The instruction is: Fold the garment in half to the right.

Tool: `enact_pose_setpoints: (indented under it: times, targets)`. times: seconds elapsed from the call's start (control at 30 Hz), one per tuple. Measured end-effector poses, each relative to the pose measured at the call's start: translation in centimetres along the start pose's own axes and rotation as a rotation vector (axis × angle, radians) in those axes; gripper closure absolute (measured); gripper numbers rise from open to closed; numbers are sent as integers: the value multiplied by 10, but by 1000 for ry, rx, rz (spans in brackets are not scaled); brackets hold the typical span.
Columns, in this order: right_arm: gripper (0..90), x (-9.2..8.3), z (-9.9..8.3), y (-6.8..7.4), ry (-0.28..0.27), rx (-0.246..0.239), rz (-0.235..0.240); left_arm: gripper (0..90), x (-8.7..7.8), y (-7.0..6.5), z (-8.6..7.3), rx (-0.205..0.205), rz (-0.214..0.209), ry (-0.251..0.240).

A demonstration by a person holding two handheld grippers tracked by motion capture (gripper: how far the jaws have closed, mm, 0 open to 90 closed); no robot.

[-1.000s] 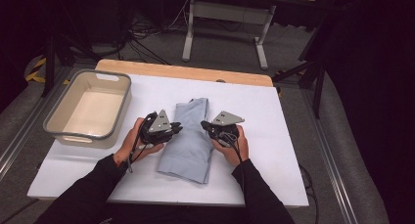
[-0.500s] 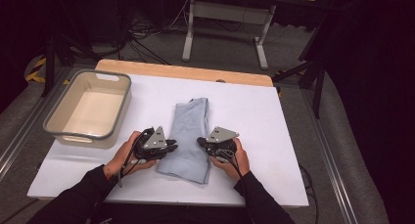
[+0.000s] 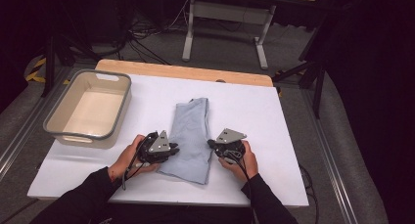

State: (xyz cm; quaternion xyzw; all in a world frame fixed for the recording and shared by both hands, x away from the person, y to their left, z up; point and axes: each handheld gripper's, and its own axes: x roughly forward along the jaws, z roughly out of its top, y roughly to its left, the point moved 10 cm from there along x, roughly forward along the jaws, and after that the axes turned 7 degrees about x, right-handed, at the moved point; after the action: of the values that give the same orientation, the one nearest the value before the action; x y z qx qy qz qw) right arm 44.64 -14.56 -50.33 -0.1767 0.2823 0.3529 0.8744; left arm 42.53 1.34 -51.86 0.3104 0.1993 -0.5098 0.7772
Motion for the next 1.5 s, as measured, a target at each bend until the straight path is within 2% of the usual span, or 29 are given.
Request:
enact_pose_setpoints:
  times: [0.07, 0.1, 0.2, 0.23, 0.27, 0.3, 0.4, 0.47, 0.5, 0.53, 0.67, 0.73, 0.83, 0.97, 1.2, 1.37, 1.5]
  targets:
    - [890, -2, 2, 1, -10, -4, 0, 777, 0, 0, 0, -1, -2, 0]
    - [892, -8, 12, 8, -49, -16, 4, 778, 0, 0, -1, -2, -1, 4]
    - [898, -13, 22, 23, -90, -38, 24, 779, 1, 0, 0, 4, 0, 5]
    - [898, -13, 22, 23, -90, -38, 24, 779, 1, -1, 0, 4, 1, 6]
    - [899, -14, 27, 30, -108, -56, 32, 781, 1, -1, 0, 4, 2, 6]
    - [899, -14, 33, 43, -132, -71, 62, 785, 1, -1, 0, 6, 4, 5]
    - [899, -7, 33, 59, -120, -95, 108, 785, 1, -1, 0, 4, 0, 6]
    - [899, 1, 29, 65, -88, -119, 110, 785, 1, -1, -1, 1, 3, 11]
    - [899, 1, 29, 65, -88, -119, 110, 785, 1, -1, 0, 6, 4, 6]
    - [899, 9, 20, 65, -41, -126, 106, 786, 2, -1, 0, 5, 4, 6]
    - [899, 18, 8, 57, 1, -122, 90, 786, 2, -2, -1, 1, 3, 4]
    - [899, 18, 6, 53, 7, -115, 85, 788, 2, -2, -2, 4, 7, 8]
    - [899, 15, 2, 45, 18, -125, 49, 789, 2, -2, -2, 6, 8, 7]
    - [900, 12, -4, 38, 20, -92, 38, 789, 2, -2, -1, 6, 10, 4]
    - [899, 6, -11, 28, 29, -71, 15, 790, 2, -2, -1, 7, 12, 3]
    - [899, 4, -13, 27, 31, -82, 5, 791, 2, -3, -1, 6, 16, -3]
    - [900, 3, -14, 26, 28, -70, 8, 792, 1, -3, 0, 11, 26, -5]
